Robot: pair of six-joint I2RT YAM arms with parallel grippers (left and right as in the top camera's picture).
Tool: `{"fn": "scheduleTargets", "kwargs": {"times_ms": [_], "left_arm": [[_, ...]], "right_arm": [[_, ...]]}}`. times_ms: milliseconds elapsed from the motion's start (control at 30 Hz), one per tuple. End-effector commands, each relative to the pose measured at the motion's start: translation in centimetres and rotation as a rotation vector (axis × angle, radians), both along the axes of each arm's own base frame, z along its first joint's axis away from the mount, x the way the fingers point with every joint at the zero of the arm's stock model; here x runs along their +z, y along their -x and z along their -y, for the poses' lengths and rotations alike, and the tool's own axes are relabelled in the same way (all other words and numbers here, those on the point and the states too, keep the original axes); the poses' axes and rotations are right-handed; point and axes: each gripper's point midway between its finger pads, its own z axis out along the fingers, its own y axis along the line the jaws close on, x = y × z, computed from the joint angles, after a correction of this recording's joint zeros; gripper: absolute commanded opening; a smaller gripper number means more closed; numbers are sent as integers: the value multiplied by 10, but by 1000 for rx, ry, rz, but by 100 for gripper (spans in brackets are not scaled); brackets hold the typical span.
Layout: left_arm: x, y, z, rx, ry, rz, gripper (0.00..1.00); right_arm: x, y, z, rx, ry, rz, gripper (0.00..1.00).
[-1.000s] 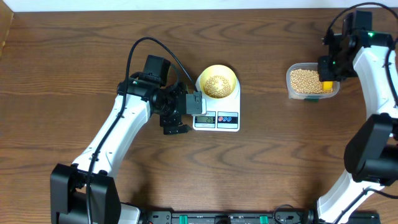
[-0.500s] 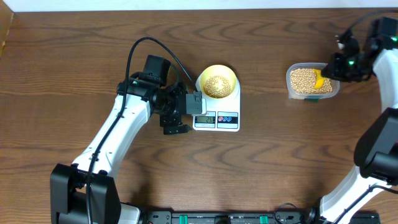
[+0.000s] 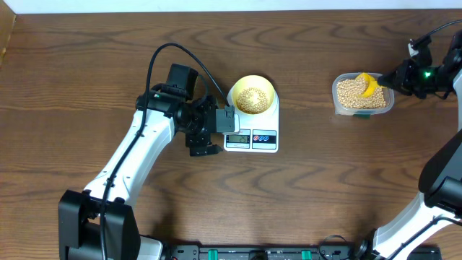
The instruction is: Scoop item into bowl and weigh 50g on scale
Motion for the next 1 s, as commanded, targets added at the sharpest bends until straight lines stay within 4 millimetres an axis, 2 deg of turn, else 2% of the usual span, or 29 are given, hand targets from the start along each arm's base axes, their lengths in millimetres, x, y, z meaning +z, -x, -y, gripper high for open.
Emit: {"fn": "scheduleTargets", "kwargs": {"times_ms": [0, 300, 567, 967], "left_arm": [[4, 2, 2, -4, 23, 1, 98], [4, 2, 2, -4, 23, 1, 98], [4, 2, 2, -4, 23, 1, 98], [4, 2, 2, -4, 23, 1, 98]], "right_arm": [[8, 2, 4, -29, -124, 18, 1], [12, 11, 25, -87, -170, 9, 1], [24, 15, 38, -122, -246, 51, 1], [30, 15, 41, -123, -280, 75, 1]]}}
